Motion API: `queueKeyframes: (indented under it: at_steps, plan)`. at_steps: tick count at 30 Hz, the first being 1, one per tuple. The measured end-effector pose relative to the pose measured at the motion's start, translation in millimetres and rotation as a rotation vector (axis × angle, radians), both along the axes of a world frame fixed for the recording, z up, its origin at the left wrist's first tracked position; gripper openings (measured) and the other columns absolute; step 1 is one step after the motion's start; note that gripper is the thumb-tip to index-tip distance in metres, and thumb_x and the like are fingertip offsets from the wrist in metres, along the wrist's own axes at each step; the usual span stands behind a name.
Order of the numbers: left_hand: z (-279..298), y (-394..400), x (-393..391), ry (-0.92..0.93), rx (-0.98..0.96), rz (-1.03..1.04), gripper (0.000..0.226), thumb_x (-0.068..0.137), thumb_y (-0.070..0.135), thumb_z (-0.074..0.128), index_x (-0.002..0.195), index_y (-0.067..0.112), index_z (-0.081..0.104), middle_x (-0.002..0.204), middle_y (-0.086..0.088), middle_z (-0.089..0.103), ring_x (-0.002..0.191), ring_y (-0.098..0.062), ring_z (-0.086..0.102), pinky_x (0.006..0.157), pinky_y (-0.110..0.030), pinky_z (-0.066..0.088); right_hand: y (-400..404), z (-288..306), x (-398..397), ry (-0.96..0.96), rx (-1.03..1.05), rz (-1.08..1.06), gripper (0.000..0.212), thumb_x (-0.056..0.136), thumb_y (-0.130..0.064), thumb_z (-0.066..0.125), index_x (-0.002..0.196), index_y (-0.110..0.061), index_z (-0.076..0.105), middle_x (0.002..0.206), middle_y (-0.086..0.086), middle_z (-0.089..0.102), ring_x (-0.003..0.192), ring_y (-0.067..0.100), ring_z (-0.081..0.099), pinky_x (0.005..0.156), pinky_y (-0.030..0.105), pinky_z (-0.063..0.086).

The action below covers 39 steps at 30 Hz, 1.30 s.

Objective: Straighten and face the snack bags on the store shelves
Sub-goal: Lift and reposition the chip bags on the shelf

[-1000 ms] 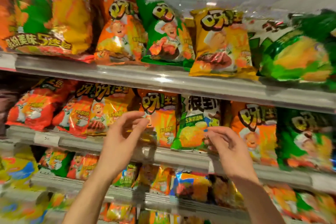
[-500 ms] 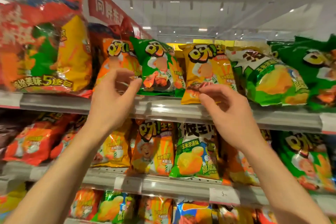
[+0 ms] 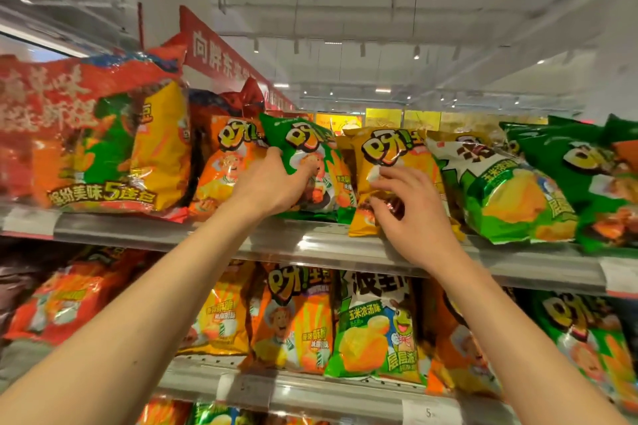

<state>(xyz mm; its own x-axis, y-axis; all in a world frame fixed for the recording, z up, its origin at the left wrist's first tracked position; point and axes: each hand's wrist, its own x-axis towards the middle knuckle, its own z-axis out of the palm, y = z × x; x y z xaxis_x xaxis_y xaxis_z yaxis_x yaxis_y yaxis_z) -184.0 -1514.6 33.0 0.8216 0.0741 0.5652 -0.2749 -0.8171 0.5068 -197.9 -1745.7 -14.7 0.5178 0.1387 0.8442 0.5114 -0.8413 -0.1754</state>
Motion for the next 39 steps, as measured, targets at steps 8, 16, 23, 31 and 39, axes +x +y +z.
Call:
queueKeyframes:
  at_steps: [8, 16, 23, 31, 39]
  plan:
    - [-4, -1, 9, -0.006, -0.159, -0.078, 0.078, 0.093, 0.062, 0.06, 0.149, 0.013, 0.038, 0.144, -0.007, 0.056, 0.127, -0.029, 0.057, 0.103, -0.046, 0.05, -3, 3, -5, 0.037, 0.04, 0.071, 0.019, 0.096, -0.024, 0.065, 0.112, -0.022, 0.075, 0.141, -0.002, 0.059, 0.139, 0.019, 0.039, 0.119, 0.04, 0.027]
    - [-10, 22, -4, -0.189, -0.349, -0.144, 0.082, 0.08, 0.075, 0.063, 0.143, 0.026, 0.045, 0.133, 0.0, 0.061, 0.118, -0.022, 0.061, 0.097, -0.049, 0.055, 0, 6, -5, 0.046, 0.109, 0.084, 0.018, 0.096, -0.024, 0.064, 0.108, -0.02, 0.077, 0.139, -0.003, 0.06, 0.139, 0.017, 0.04, 0.117, 0.035, 0.026]
    - [-15, 47, -36, -0.278, -0.481, -0.198, 0.063, 0.091, 0.058, 0.065, 0.145, 0.03, 0.046, 0.127, 0.009, 0.056, 0.118, -0.012, 0.057, 0.096, -0.034, 0.052, 8, 16, -12, 0.075, 0.172, 0.075, 0.019, 0.097, -0.028, 0.063, 0.11, -0.023, 0.076, 0.13, -0.009, 0.065, 0.132, 0.013, 0.045, 0.107, 0.025, 0.029]
    - [-45, 53, -73, -0.199, -0.515, -0.4, 0.048, 0.089, 0.059, 0.066, 0.134, 0.047, 0.051, 0.133, 0.018, 0.059, 0.121, 0.003, 0.057, 0.102, -0.032, 0.047, 38, 16, -53, 0.332, 0.446, 0.322, 0.05, 0.09, -0.063, 0.057, 0.126, -0.029, 0.064, 0.12, -0.013, 0.067, 0.109, 0.001, 0.063, 0.097, 0.029, 0.052]
    - [-93, 35, -91, -0.104, -0.547, -0.546, 0.058, 0.074, 0.063, 0.074, 0.128, 0.053, 0.057, 0.131, 0.026, 0.062, 0.125, 0.002, 0.057, 0.108, -0.038, 0.045, 41, -23, -89, 0.644, 0.646, 0.501, 0.093, 0.068, -0.073, 0.073, 0.145, -0.03, 0.042, 0.138, -0.011, 0.062, 0.118, 0.004, 0.065, 0.096, 0.03, 0.056]
